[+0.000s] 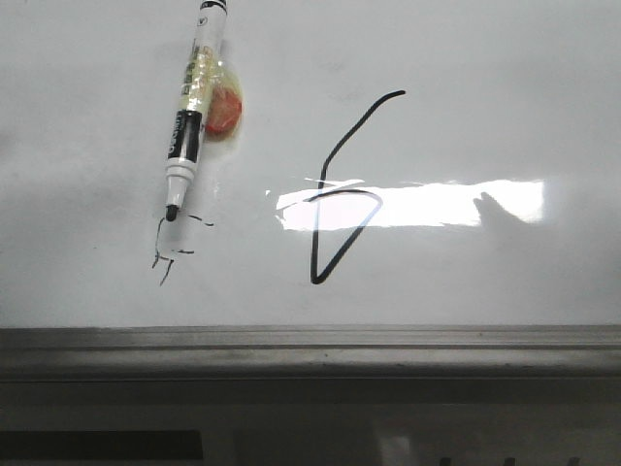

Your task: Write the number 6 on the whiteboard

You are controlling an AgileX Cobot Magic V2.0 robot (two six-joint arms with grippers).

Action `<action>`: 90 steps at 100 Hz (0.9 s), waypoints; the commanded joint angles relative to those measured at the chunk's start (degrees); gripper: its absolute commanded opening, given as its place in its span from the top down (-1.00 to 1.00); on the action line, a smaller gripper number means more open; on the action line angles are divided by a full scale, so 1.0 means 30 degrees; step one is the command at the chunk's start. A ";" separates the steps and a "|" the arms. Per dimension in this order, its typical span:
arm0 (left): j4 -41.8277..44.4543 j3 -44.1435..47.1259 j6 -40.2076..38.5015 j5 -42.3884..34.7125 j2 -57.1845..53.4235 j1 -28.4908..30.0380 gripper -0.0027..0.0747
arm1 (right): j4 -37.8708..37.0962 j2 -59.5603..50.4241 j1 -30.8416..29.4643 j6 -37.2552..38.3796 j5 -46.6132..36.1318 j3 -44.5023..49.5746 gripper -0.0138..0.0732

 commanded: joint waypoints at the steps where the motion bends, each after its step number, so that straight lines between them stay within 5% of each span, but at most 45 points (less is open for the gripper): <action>1: 0.0393 0.0498 0.0088 0.1497 -0.1367 0.0015 -0.03 | 0.0194 -0.1068 -0.0085 -0.0144 0.0245 0.0206 0.83; 18: 0.0393 0.1865 0.0088 0.3620 -0.3086 0.0015 0.99 | 0.0194 -0.2196 -0.0085 -0.0144 0.0434 0.0560 0.83; 90: 0.1036 0.2182 0.0088 0.3615 -0.3304 0.0015 0.98 | 0.0194 -0.2196 -0.0085 -0.0144 0.0434 0.0609 0.83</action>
